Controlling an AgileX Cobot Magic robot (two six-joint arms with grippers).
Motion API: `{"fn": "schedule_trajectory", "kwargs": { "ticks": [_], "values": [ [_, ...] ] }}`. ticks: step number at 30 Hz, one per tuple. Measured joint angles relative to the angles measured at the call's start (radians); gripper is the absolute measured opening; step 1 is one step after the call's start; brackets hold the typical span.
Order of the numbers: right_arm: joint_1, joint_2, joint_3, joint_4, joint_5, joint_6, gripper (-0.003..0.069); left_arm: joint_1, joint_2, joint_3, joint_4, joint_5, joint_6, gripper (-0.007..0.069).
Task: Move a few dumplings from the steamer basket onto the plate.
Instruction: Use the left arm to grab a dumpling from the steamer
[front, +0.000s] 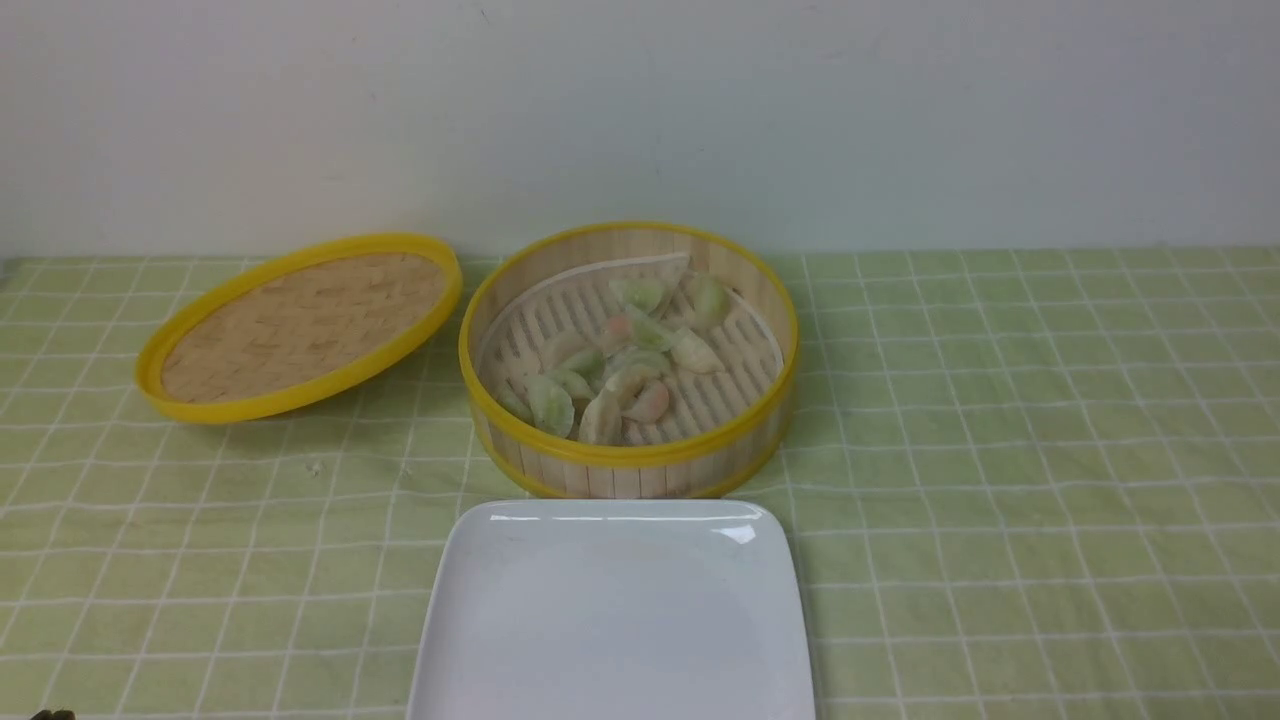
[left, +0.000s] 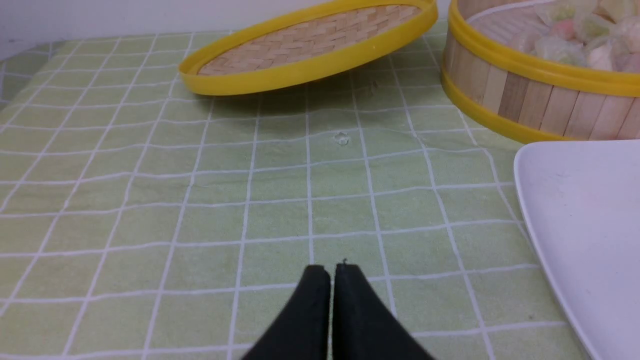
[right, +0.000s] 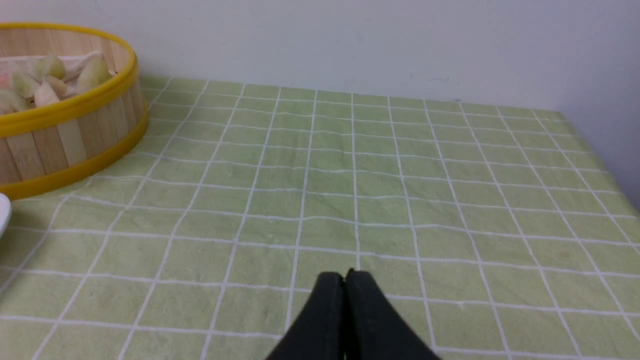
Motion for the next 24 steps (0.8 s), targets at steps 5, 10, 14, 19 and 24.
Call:
{"fn": "schedule_trajectory", "kwargs": {
  "ticks": [5, 10, 14, 19, 24],
  "values": [
    [0.0, 0.0, 0.0, 0.0, 0.0, 0.0, -0.0018, 0.0, 0.0, 0.0, 0.0, 0.0, 0.0, -0.0006],
    [0.0, 0.0, 0.0, 0.0, 0.0, 0.0, -0.0018, 0.0, 0.0, 0.0, 0.0, 0.0, 0.0, -0.0006],
    [0.0, 0.0, 0.0, 0.0, 0.0, 0.0, -0.0018, 0.0, 0.0, 0.0, 0.003, 0.0, 0.0, -0.0006],
    [0.0, 0.0, 0.0, 0.0, 0.0, 0.0, -0.0018, 0.0, 0.0, 0.002, -0.1, -0.078, -0.047, -0.0006],
    [0.0, 0.0, 0.0, 0.0, 0.0, 0.0, -0.0018, 0.0, 0.0, 0.002, -0.314, -0.326, -0.082, -0.0006]
  ]
}}
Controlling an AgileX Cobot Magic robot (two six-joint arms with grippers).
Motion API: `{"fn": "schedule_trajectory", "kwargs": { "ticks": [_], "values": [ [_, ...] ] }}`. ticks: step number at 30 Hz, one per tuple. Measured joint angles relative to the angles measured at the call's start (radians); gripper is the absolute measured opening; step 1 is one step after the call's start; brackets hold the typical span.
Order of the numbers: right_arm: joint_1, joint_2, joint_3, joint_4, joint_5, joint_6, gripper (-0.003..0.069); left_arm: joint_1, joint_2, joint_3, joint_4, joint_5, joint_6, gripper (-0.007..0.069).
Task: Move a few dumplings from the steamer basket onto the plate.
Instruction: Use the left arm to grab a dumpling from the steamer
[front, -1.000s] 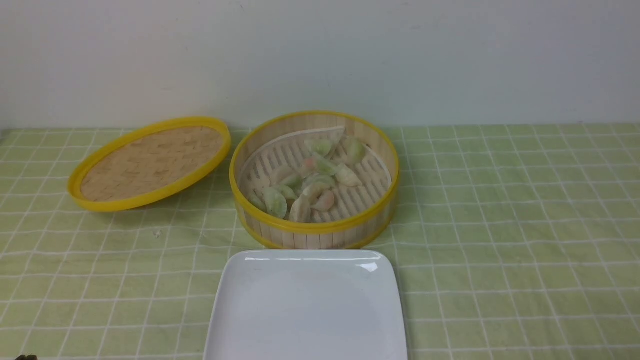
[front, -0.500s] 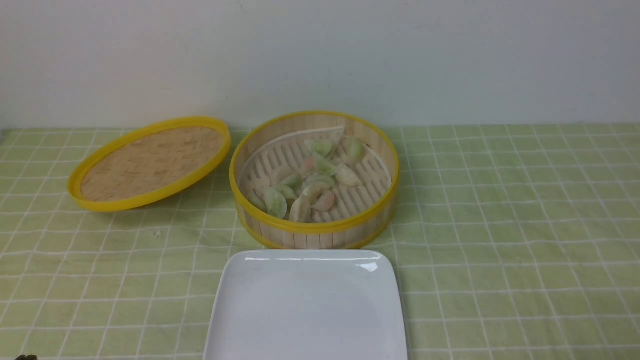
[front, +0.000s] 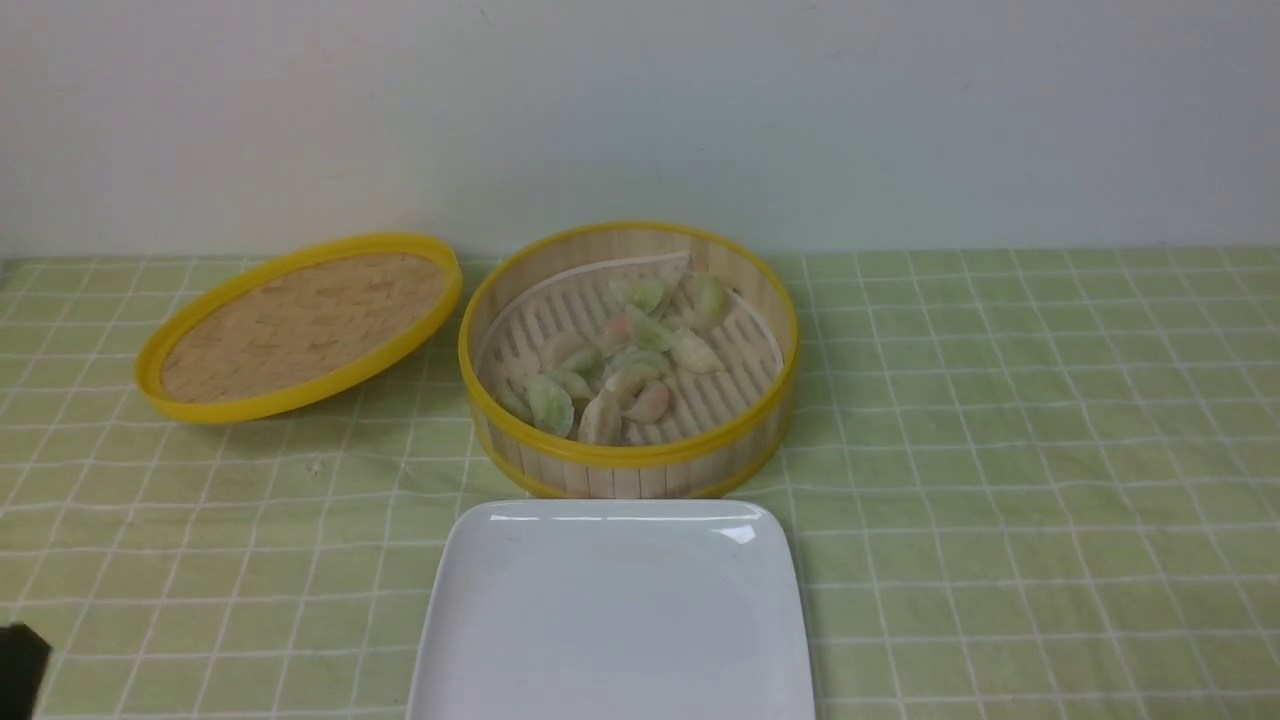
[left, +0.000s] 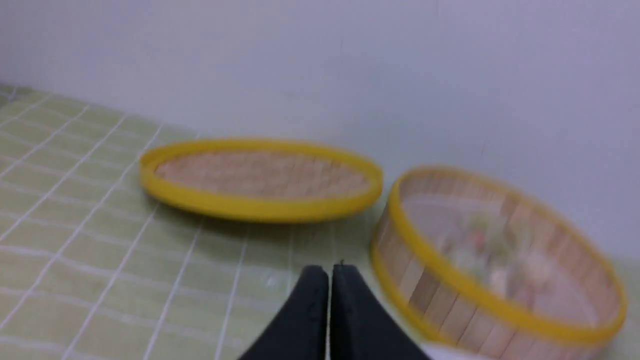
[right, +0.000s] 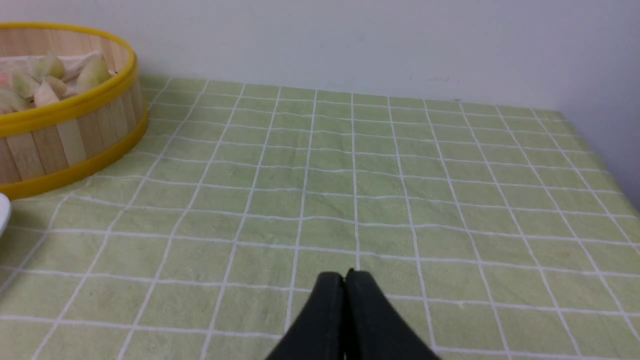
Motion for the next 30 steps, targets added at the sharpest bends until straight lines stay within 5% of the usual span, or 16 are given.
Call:
{"fn": "schedule_trajectory", "kwargs": {
  "ticks": [8, 16, 19, 26, 30],
  "values": [
    [0.0, 0.0, 0.0, -0.001, 0.0, 0.0, -0.0018, 0.0, -0.001, -0.002, -0.191, -0.488, -0.078, -0.0006],
    [0.0, 0.0, 0.0, -0.146, 0.0, -0.044, -0.0018, 0.0, 0.124, -0.302, -0.026, -0.479, -0.138, -0.0006],
    [0.0, 0.0, 0.0, -0.173, 0.0, -0.049, -0.0018, 0.0, 0.236, -0.475, 0.067, -0.352, -0.141, -0.0006],
    [0.0, 0.0, 0.007, -0.221, -0.046, -0.049, -0.0018, 0.0, 0.716, -0.924, 0.176, 0.437, -0.107, -0.0006],
    [0.0, 0.0, 0.008, -0.146, -0.158, -0.025, -0.0018, 0.0, 0.904, -1.039, 0.169, 0.712, -0.02, -0.0006]
  ]
}}
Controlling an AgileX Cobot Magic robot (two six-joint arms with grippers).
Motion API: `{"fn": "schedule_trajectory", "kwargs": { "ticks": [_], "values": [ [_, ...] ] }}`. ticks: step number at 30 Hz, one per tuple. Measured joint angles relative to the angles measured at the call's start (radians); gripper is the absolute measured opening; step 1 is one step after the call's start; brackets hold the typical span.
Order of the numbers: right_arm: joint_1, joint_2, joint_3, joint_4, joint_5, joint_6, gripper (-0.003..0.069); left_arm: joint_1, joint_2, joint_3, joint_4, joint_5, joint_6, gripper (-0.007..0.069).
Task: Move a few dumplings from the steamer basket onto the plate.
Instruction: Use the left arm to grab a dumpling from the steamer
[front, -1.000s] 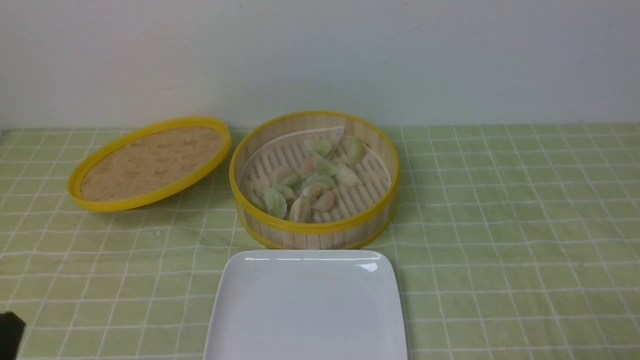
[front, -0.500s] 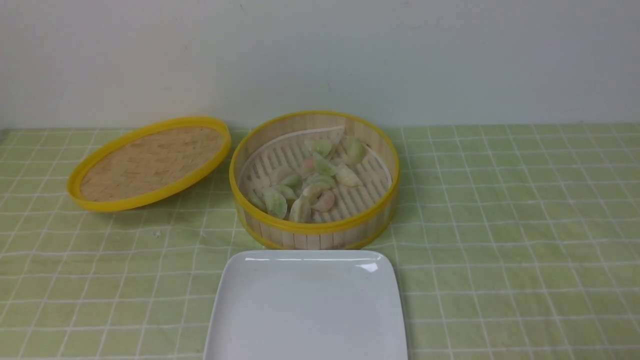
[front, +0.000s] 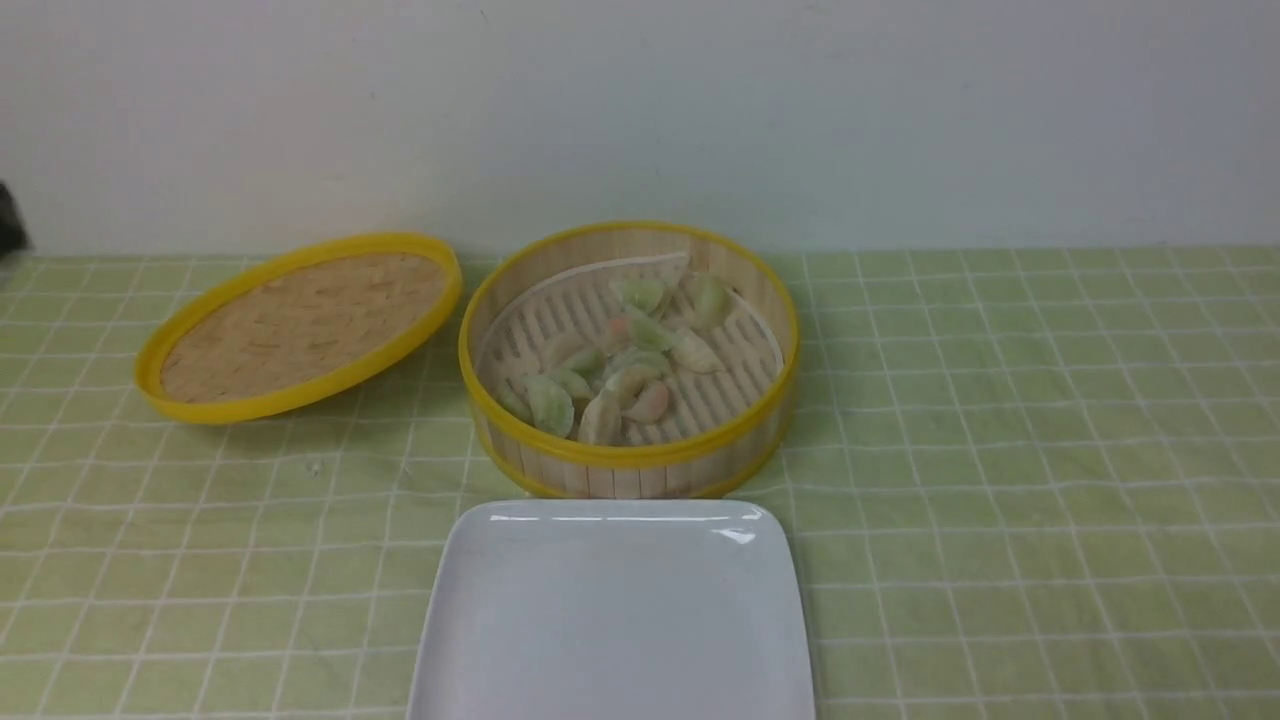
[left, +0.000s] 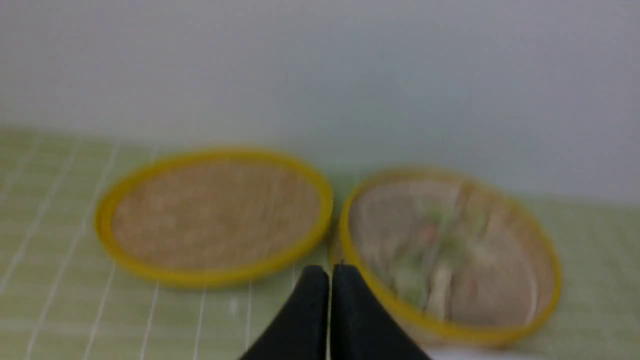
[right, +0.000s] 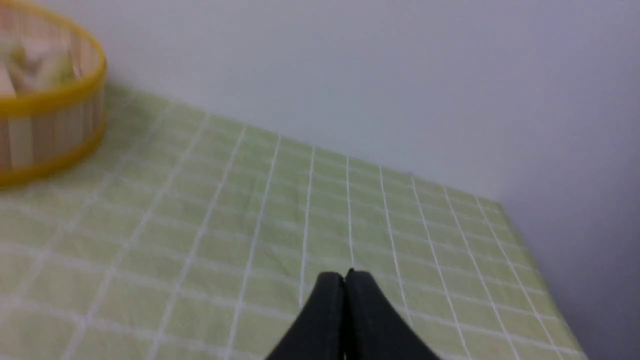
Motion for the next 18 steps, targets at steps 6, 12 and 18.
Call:
{"fn": "schedule_trajectory", "kwargs": {
  "ticks": [6, 12, 18],
  "values": [
    [0.0, 0.0, 0.0, 0.326, -0.232, 0.207, -0.0018, -0.017, 0.395, -0.131, -0.103, 0.281, 0.213, -0.0006],
    [0.0, 0.0, 0.0, 0.479, -0.288, 0.286, -0.0018, -0.144, 0.64, -0.304, -0.107, 0.284, 0.306, -0.0006],
    [0.006, 0.0, -0.031, 0.564, -0.214, 0.384, -0.0018, -0.251, 0.87, -0.545, -0.107, 0.341, 0.32, -0.0006]
  ]
}}
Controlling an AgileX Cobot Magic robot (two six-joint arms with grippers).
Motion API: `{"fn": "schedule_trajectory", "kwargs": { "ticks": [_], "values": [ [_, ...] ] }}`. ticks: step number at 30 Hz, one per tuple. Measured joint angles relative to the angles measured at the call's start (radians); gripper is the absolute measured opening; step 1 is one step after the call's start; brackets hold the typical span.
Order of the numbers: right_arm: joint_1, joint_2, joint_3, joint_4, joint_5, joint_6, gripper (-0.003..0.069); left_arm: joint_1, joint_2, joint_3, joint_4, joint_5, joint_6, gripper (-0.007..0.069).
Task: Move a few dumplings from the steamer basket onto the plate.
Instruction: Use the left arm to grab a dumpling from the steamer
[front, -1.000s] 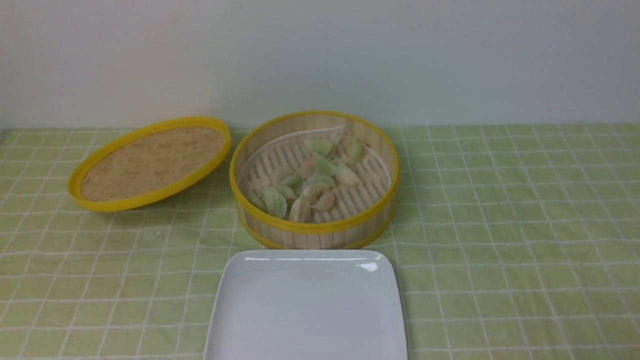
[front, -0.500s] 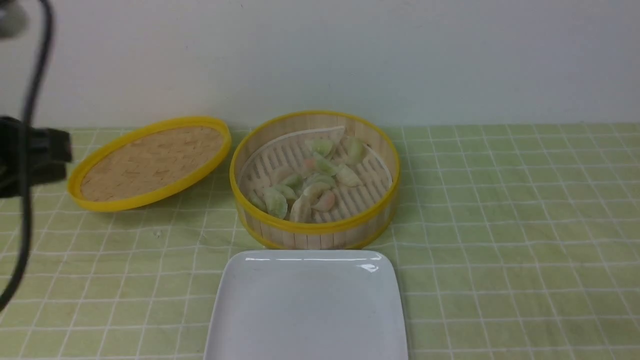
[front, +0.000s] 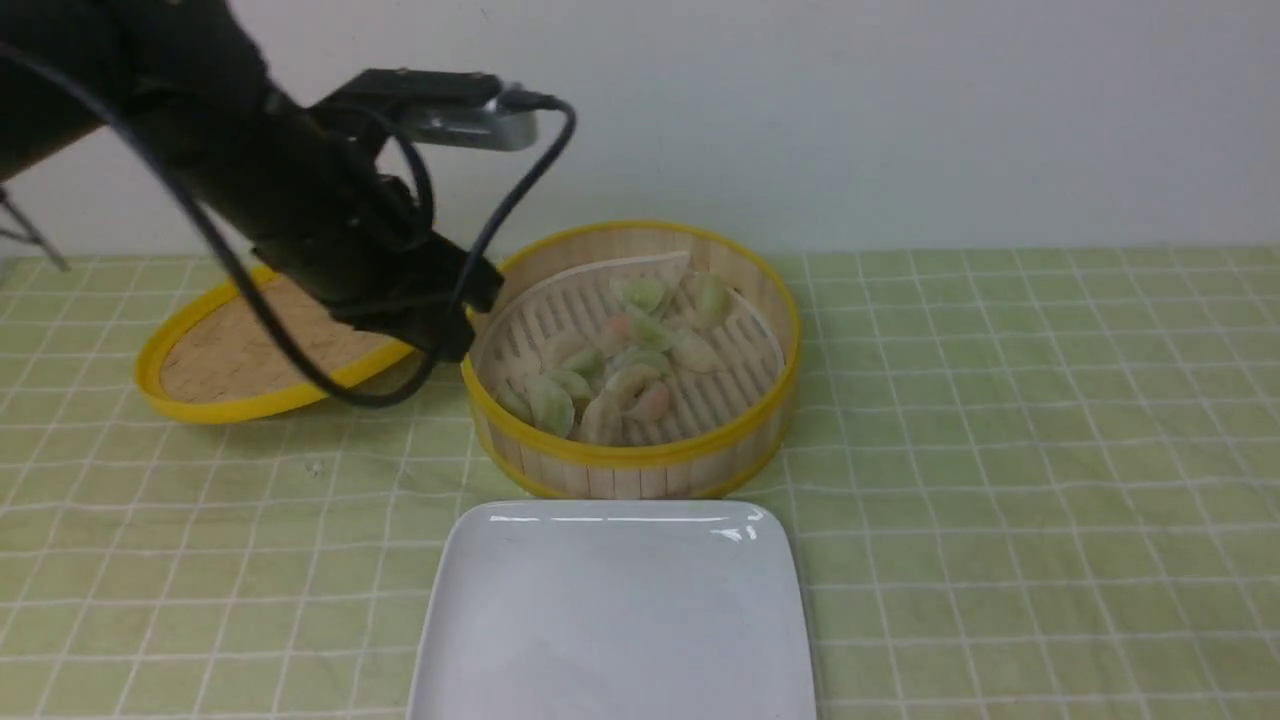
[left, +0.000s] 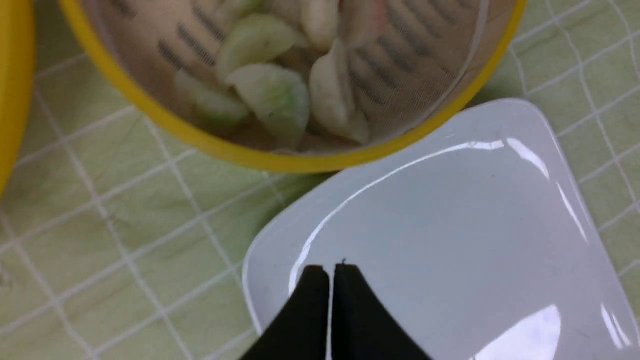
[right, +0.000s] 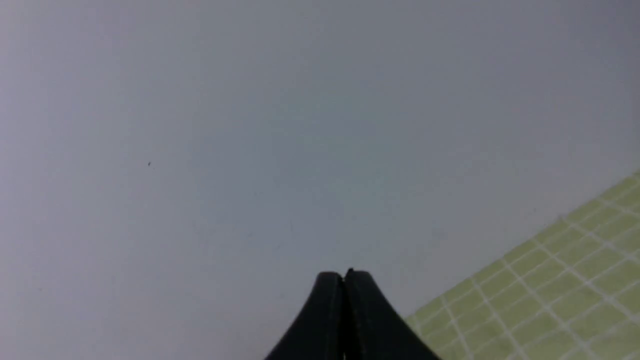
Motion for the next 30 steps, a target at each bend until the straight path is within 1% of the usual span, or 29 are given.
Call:
{"fn": "schedule_trajectory", "kwargs": {
  "ticks": [2, 3, 4, 5, 6, 7, 8, 9, 11, 12, 14, 16, 18, 20, 21, 22, 23, 24, 27, 28, 30],
  "values": [
    [0.002, 0.013, -0.112, -0.009, 0.17, -0.002, -0.0018, -0.025, 0.075, -0.082, 0.024, 0.012, 0.013, -0.0006],
    [0.002, 0.017, -0.124, -0.009, 0.185, -0.004, -0.0018, -0.027, 0.081, -0.088, 0.027, 0.012, 0.013, -0.0006],
    [0.002, 0.051, -0.2, -0.021, 0.279, -0.023, -0.0018, -0.04, 0.123, -0.125, 0.048, 0.013, 0.027, -0.0006],
    [0.002, 0.066, -0.227, -0.025, 0.312, -0.036, -0.0018, -0.043, 0.133, -0.134, 0.055, 0.013, 0.03, -0.0006],
    [0.002, 0.164, -0.347, -0.039, 0.469, -0.088, -0.0018, -0.058, 0.177, -0.166, 0.085, 0.009, 0.047, -0.0002],
    [0.002, 0.164, -0.36, -0.041, 0.487, -0.094, -0.0018, -0.058, 0.182, -0.169, 0.085, 0.007, 0.049, -0.0001],
    [0.002, 0.26, -0.457, -0.047, 0.628, -0.147, -0.0018, -0.074, 0.217, -0.191, 0.113, -0.013, 0.071, 0.0017],
    [0.002, 0.322, -0.512, -0.047, 0.712, -0.189, -0.0018, -0.083, 0.236, -0.197, 0.13, -0.032, 0.078, 0.0035],
    [0.002, 0.416, -0.587, -0.049, 0.834, -0.258, -0.0018, -0.098, 0.264, -0.201, 0.156, -0.067, 0.084, 0.0074],
    [0.002, 0.488, -0.638, -0.05, 0.919, -0.315, -0.0018, -0.103, 0.286, -0.201, 0.172, -0.093, 0.084, 0.0118],
    [0.003, 0.558, -0.68, -0.05, 0.989, -0.368, -0.0018, -0.105, 0.309, -0.201, 0.188, -0.123, 0.08, 0.0187],
    [0.004, 0.601, -0.693, -0.04, 1.015, -0.393, -0.0018, -0.105, 0.325, -0.201, 0.196, -0.131, 0.07, 0.0256],
    [0.004, 0.624, -0.695, -0.021, 1.023, -0.402, -0.0018, -0.105, 0.341, -0.201, 0.201, -0.144, 0.061, 0.0351],
    [0.004, 0.631, -0.695, -0.003, 1.021, -0.407, -0.0018, -0.105, 0.352, -0.201, 0.201, -0.149, 0.058, 0.0414],
    [0.004, 0.632, -0.695, 0.002, 1.019, -0.408, -0.0018, -0.105, 0.355, -0.201, 0.201, -0.151, 0.058, 0.0426],
    [0.004, 0.632, -0.696, 0.01, 1.005, -0.411, -0.0018, -0.106, 0.368, -0.201, 0.2, -0.157, 0.049, 0.0465],
    [0.004, 0.632, -0.696, 0.01, 1.005, -0.411, -0.0018, -0.106, 0.368, -0.201, 0.2, -0.157, 0.049, 0.0465],
    [0.004, 0.633, -0.698, 0.013, 0.993, -0.411, -0.0018, -0.106, 0.383, -0.201, 0.198, -0.168, 0.043, 0.0481],
    [0.004, 0.633, -0.698, 0.016, 0.985, -0.413, -0.0018, -0.106, 0.402, -0.201, 0.189, -0.17, 0.042, 0.0472],
    [0.004, 0.633, -0.698, 0.017, 0.984, -0.415, -0.0018, -0.106, 0.407, -0.201, 0.183, -0.17, 0.042, 0.0457],
    [0.004, 0.633, -0.698, 0.017, 0.982, -0.419, -0.0018, -0.106, 0.412, -0.201, 0.182, -0.17, 0.042, 0.04]
  ]
}}
